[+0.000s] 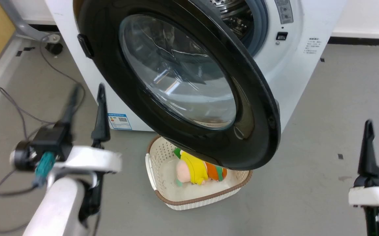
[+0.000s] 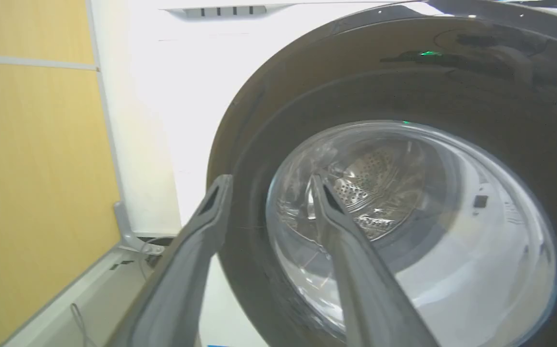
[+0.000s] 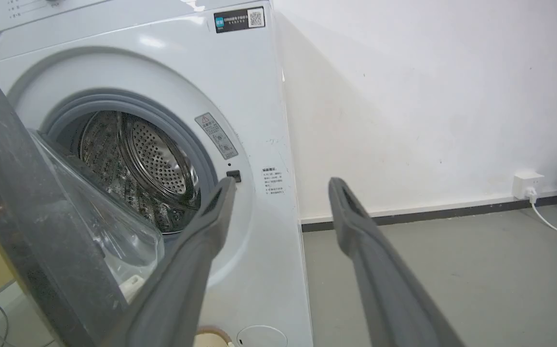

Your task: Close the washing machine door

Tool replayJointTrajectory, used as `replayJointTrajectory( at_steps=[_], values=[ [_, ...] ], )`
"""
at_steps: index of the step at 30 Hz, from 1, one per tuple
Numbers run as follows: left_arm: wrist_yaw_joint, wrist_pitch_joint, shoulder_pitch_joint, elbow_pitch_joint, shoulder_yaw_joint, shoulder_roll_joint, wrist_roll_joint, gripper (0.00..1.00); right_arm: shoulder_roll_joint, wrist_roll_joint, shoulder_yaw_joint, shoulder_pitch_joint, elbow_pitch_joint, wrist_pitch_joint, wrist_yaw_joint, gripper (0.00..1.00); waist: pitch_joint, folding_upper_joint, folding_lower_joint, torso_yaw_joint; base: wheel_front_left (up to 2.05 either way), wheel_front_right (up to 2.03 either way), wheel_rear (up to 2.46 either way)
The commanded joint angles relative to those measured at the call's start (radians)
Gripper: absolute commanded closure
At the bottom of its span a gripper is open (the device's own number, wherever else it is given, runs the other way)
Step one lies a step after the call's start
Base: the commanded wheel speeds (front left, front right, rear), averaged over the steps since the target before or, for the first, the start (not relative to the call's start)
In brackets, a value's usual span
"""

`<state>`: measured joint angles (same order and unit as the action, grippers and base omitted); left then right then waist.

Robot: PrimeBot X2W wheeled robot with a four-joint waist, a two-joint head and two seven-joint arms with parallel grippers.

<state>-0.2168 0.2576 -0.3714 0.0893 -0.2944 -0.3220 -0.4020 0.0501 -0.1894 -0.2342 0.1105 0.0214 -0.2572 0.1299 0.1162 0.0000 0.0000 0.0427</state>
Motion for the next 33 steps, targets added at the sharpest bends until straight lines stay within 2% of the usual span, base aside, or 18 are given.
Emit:
replayJointTrajectory(
  at_steps=[1,4,6,9,10,11,12,13,22,28,31,33],
  values=[
    [-0.023,0.004,0.034,-0.009,0.016,-0.006,0.03,0.0,0.0,0.008,-0.002,0.02,-0.013,-0.005,0.001,0.0,-0.008,0.0,0.0,0.006,0.0,0.0,0.0],
    [-0.083,0.004,0.098,-0.04,0.068,-0.019,0.109,0.0,0.0,0.017,-0.003,0.04,-0.042,-0.005,0.001,0.0,-0.021,0.0,0.0,0.015,0.0,0.0,0.0],
    [-0.105,0.004,0.144,-0.07,0.103,-0.017,0.132,0.0,0.0,0.018,0.004,0.054,-0.062,-0.005,0.001,0.0,-0.029,0.0,0.0,0.021,0.0,0.0,0.0],
    [-0.103,0.004,0.21,-0.114,0.14,-0.02,0.154,0.0,0.0,0.013,0.024,0.072,-0.093,-0.005,0.001,0.0,-0.038,0.0,0.0,0.033,0.0,0.0,0.0],
    [-0.098,0.004,0.23,-0.121,0.147,-0.022,0.161,0.0,0.0,0.015,0.033,0.079,-0.107,-0.005,0.001,0.04,-0.041,0.0,0.0,0.038,0.0,0.0,0.0],
    [-0.09,0.004,0.249,-0.128,0.152,-0.022,0.167,0.0,0.0,0.013,0.042,0.086,-0.121,-0.005,0.001,0.51,-0.044,0.0,0.0,0.042,0.0,0.0,0.0],
    [-0.082,0.004,0.266,-0.133,0.156,-0.021,0.17,0.0,0.0,0.011,0.054,0.093,-0.136,-0.005,0.001,0.6,-0.046,0.0,0.0,0.046,0.0,0.0,0.0],
    [-0.074,0.004,0.282,-0.135,0.158,-0.019,0.174,0.0,0.0,0.009,0.066,0.099,-0.151,-0.005,0.001,1.0,-0.048,0.0,0.0,0.05,0.0,0.0,0.0],
    [-0.024,0.004,0.355,-0.11,0.169,0.021,0.201,0.0,0.019,-0.019,0.257,0.128,-0.28,-0.005,0.001,1.0,-0.067,0.0,0.0,0.086,0.0,0.0,0.0],
    [0.005,0.004,0.362,-0.083,0.188,0.05,0.213,0.0,0.124,-0.062,0.447,0.143,-0.3,-0.005,0.001,1.0,-0.067,0.0,0.0,0.095,0.0,0.0,0.0],
    [0.017,0.004,0.364,-0.07,0.199,0.064,0.22,0.0,0.2,-0.049,0.553,0.15,-0.277,-0.005,0.001,1.0,-0.062,0.0,0.0,0.092,0.0,0.0,0.0],
    [0.023,0.004,0.363,-0.065,0.206,0.073,0.226,0.0,0.227,-0.056,0.597,0.152,-0.248,-0.005,0.001,1.0,-0.057,0.0,0.0,0.091,0.0,0.0,0.0]
  ],
)
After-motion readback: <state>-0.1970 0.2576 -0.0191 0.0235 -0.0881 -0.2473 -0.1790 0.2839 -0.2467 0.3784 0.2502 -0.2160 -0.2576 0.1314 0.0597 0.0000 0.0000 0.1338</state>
